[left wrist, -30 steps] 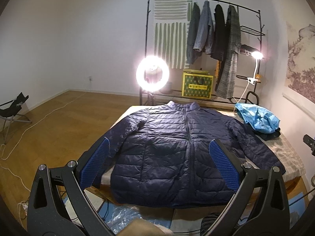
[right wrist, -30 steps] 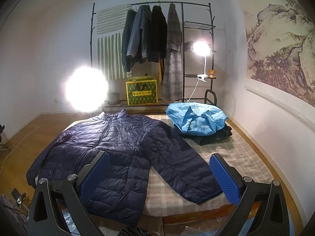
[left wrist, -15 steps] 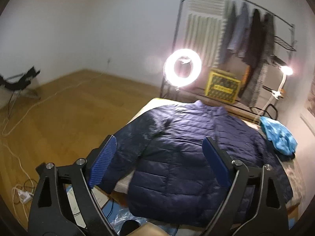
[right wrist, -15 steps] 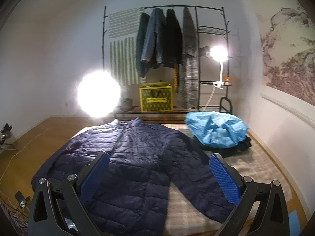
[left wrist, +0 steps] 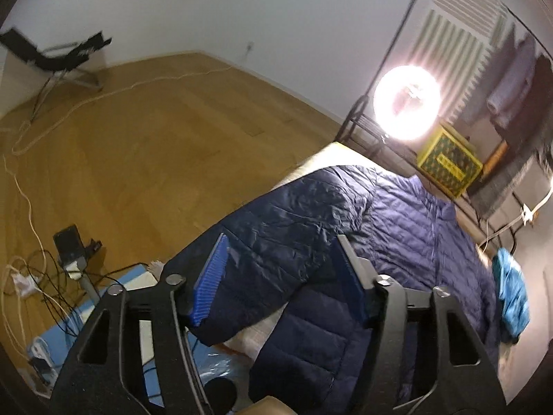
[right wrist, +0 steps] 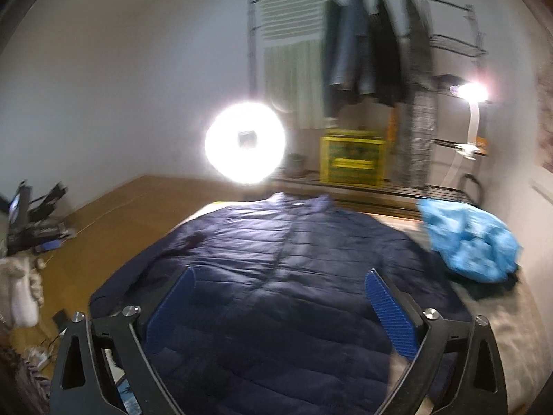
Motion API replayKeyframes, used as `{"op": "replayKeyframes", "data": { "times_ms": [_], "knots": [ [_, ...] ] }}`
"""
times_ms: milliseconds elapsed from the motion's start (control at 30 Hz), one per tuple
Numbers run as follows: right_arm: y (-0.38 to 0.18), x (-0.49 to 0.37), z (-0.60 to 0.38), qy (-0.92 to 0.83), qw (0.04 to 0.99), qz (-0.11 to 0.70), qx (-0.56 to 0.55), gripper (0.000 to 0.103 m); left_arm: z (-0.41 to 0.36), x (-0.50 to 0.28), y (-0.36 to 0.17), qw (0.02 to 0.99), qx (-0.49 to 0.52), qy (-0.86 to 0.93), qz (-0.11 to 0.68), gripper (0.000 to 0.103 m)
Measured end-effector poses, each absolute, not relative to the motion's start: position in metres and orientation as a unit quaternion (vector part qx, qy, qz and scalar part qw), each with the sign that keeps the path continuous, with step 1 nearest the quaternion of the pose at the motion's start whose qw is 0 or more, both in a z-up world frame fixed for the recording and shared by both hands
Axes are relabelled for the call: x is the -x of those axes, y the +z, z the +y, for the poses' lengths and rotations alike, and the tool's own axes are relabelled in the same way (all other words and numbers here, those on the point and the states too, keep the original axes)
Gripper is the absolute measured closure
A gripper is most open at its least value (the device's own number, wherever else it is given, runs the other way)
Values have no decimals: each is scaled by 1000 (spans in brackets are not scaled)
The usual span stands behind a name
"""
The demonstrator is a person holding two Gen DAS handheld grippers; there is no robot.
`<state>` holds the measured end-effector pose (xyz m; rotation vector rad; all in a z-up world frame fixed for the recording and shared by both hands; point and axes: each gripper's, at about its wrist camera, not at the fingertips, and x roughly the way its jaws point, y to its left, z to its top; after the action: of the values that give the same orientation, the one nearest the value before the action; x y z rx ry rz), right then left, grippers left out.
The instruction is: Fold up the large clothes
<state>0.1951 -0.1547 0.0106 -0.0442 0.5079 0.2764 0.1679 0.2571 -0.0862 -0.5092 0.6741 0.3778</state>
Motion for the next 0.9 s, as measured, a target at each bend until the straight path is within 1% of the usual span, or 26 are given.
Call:
{"op": "replayKeyframes", "data": {
  "times_ms": [100,267,333,467,500,600,633,700,800,833,867,900],
  "knots": [
    [7,-208,-119,185,950,249,41,8,270,-167,-84,894,261,176,319,42],
    [-7,-223,-46,268,929,241,82,12,277,-159,-67,906,232,188,299,42],
    [-20,-232,-16,299,914,260,90,17,284,-154,-66,905,237,190,299,42],
    [-50,-250,33,334,882,319,88,23,305,-147,-74,896,259,195,304,42],
    [-58,-252,42,342,874,334,88,27,309,-145,-77,894,260,200,306,42],
    [-83,-258,69,364,851,369,88,33,326,-143,-100,879,263,221,331,42],
    [-92,-259,77,362,846,379,91,39,334,-145,-117,869,276,212,352,42],
    [-104,-264,85,362,839,395,93,46,343,-145,-146,850,299,199,385,42],
    [-116,-265,87,365,833,408,79,46,359,-136,-194,814,351,193,420,42],
    [-118,-263,85,364,833,409,76,46,363,-134,-203,807,365,188,424,42],
    [-117,-261,85,363,833,409,76,46,368,-131,-216,795,386,185,429,41],
    [-117,-259,80,361,834,409,76,46,371,-130,-223,789,398,186,430,36]
  ]
}}
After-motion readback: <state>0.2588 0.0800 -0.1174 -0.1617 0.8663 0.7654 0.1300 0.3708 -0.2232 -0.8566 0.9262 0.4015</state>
